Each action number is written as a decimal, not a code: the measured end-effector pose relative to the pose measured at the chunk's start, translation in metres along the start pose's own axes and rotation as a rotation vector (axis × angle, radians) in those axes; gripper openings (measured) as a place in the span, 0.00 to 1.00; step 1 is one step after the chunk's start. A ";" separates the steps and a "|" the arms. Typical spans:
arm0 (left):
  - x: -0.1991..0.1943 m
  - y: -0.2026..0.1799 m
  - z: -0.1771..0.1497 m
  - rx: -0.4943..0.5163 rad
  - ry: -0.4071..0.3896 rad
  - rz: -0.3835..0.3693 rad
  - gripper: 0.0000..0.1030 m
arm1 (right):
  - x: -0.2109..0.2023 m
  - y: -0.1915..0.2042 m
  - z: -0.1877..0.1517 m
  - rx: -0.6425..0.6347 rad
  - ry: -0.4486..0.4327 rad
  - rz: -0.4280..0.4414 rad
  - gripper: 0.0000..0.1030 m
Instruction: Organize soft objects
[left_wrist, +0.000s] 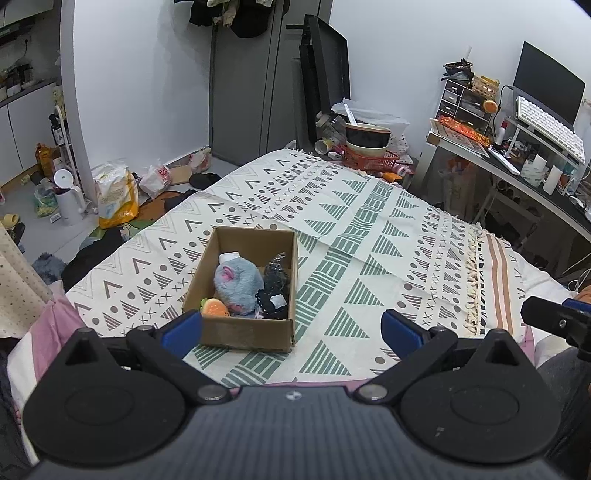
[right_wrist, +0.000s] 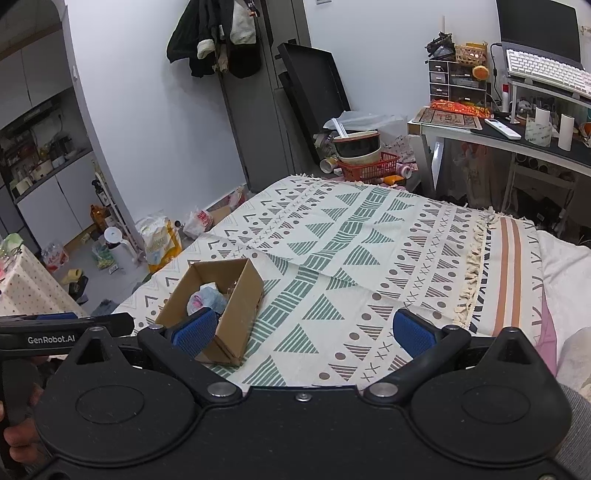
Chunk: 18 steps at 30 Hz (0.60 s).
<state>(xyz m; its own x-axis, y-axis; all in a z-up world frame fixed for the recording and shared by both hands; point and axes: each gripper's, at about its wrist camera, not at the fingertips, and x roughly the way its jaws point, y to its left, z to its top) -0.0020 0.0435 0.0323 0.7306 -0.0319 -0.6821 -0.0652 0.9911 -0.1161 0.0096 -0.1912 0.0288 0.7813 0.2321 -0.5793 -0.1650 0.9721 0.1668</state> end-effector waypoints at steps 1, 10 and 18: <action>0.000 0.000 0.000 -0.001 0.000 0.000 0.99 | 0.000 0.001 0.000 0.001 0.001 0.000 1.00; -0.002 0.002 0.001 0.001 -0.006 0.002 0.99 | 0.000 0.003 -0.001 -0.003 0.010 0.006 1.00; -0.003 0.002 0.000 0.002 -0.005 0.002 0.99 | -0.002 0.004 -0.001 -0.008 0.011 0.013 1.00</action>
<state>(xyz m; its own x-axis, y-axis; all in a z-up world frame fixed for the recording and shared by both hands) -0.0038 0.0456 0.0340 0.7336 -0.0297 -0.6789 -0.0652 0.9914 -0.1138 0.0065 -0.1875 0.0294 0.7721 0.2453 -0.5863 -0.1803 0.9691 0.1682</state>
